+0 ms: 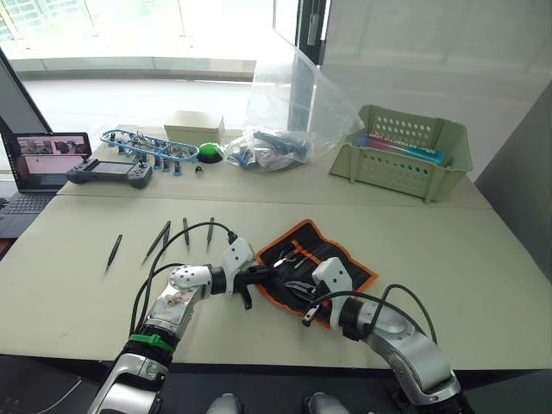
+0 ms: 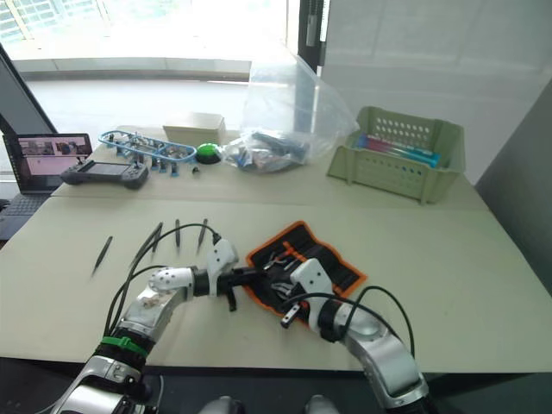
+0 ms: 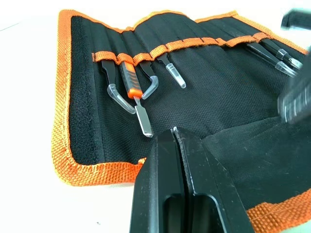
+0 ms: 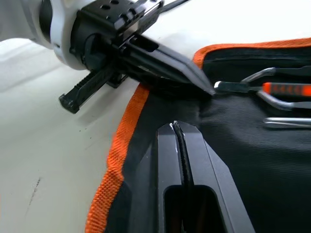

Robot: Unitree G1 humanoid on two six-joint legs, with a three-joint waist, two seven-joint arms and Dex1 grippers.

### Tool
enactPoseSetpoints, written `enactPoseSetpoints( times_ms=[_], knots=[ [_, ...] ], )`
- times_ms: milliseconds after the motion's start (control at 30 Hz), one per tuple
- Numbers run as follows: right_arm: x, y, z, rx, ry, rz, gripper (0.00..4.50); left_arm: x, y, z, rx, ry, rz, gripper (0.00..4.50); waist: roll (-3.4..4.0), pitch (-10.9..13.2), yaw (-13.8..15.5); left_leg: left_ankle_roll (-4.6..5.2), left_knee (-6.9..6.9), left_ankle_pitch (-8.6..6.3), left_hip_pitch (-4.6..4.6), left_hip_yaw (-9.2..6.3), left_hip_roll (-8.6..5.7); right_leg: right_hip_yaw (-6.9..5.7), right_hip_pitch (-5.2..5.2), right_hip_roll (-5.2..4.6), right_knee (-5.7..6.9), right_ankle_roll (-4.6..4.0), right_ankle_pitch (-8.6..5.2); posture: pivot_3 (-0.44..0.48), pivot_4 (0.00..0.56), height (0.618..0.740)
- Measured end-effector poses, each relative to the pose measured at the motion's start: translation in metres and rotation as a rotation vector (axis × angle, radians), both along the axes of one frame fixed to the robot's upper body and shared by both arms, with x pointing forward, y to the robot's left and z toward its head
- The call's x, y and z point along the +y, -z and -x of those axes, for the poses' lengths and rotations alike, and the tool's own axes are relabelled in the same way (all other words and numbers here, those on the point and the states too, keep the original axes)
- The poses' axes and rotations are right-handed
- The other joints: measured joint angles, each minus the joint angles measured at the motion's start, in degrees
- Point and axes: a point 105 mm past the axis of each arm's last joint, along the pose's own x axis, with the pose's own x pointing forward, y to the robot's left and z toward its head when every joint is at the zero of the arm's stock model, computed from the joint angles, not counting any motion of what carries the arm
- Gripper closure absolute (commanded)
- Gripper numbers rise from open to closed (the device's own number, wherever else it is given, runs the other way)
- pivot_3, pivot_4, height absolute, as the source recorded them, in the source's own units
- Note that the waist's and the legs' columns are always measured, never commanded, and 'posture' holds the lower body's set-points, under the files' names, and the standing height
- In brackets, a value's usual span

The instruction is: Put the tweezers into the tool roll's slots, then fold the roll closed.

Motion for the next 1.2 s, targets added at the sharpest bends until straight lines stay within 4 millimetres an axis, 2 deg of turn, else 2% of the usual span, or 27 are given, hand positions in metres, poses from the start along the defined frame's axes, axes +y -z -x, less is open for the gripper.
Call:
enactPoseSetpoints(
  times_ms=[167, 267, 567, 767, 867, 933, 1000, 1100, 1200],
  knots=[
    [-0.010, 0.024, 0.013, 0.072, -0.008, 0.059, 4.50, 0.002, 0.001, -0.001, 0.006, -0.008, -0.003, 4.47, -0.01, -0.06, -0.11, 0.00, 0.02, 0.00, 0.15, 0.03, 0.01, 0.01, 0.11, -0.01, -0.01, -0.09, -0.06, 0.000, 0.150, 0.740],
    [-0.015, 0.026, 0.017, 0.095, 0.003, 0.042, 4.50, 0.002, 0.002, -0.001, 0.007, -0.012, -0.003, 4.47, -0.06, -0.11, -0.10, -0.01, 0.01, -0.01, 0.33, 0.02, 0.04, 0.00, 0.27, 0.01, -0.01, -0.32, -0.21, 0.000, 0.150, 0.740],
    [-0.035, 0.028, 0.037, 0.101, 0.019, 0.074, 4.50, 0.003, 0.004, 0.000, 0.013, -0.017, -0.005, 4.47, -0.15, -0.24, -0.09, -0.01, 0.01, -0.02, 0.45, 0.01, 0.04, -0.01, 0.46, -0.01, -0.09, -0.34, -0.24, 0.000, 0.150, 0.740],
    [-0.042, 0.028, 0.043, 0.101, 0.030, 0.091, 4.50, 0.006, 0.004, -0.001, 0.012, -0.026, -0.007, 4.47, -0.22, -0.30, -0.18, -0.02, 0.01, -0.02, 0.54, 0.02, 0.06, -0.01, 0.54, -0.01, -0.09, -0.34, -0.24, 0.000, 0.150, 0.740],
    [-0.041, 0.020, 0.041, 0.089, 0.041, 0.036, 4.50, 0.007, 0.002, 0.000, 0.005, -0.032, 0.019, 4.47, -0.21, -0.26, -0.23, -0.01, 0.01, -0.02, 0.46, 0.02, 0.08, -0.01, 0.44, 0.00, -0.07, -0.34, -0.24, 0.000, 0.150, 0.740],
    [-0.040, 0.012, 0.038, 0.083, 0.060, -0.036, 4.50, 0.011, -0.003, 0.002, 0.005, -0.047, 0.071, 4.47, -0.19, -0.12, -0.44, 0.00, 0.04, -0.01, 0.15, 0.13, 0.11, 0.05, 0.01, 0.00, 0.10, -0.32, -0.14, 0.000, 0.150, 0.740],
    [-0.040, -0.012, 0.032, 0.018, 0.066, -0.107, 4.50, 0.015, -0.013, 0.004, 0.001, -0.049, 0.141, 4.47, -0.16, 0.16, -0.52, 0.01, 0.15, 0.00, -0.10, 0.11, 0.08, 0.06, -0.25, 0.04, 0.37, 0.02, 0.06, 0.000, 0.150, 0.740],
    [-0.042, -0.041, 0.026, -0.062, 0.078, -0.198, 4.50, 0.027, -0.041, 0.004, -0.032, -0.068, 0.266, 4.47, -0.26, 0.38, -0.29, 0.01, 0.14, 0.00, -0.16, -0.03, 0.08, 0.02, -0.30, 0.13, 0.52, -0.01, 0.00, 0.000, 0.150, 0.740],
    [-0.052, -0.055, 0.021, -0.091, 0.129, -0.259, 4.50, 0.053, -0.068, 0.005, -0.085, -0.106, 0.328, 4.47, -0.25, 0.39, -0.36, 0.00, 0.12, -0.01, -0.13, -0.04, 0.07, 0.02, -0.30, 0.13, 0.57, -0.02, -0.07, 0.000, 0.150, 0.740]
  ],
)
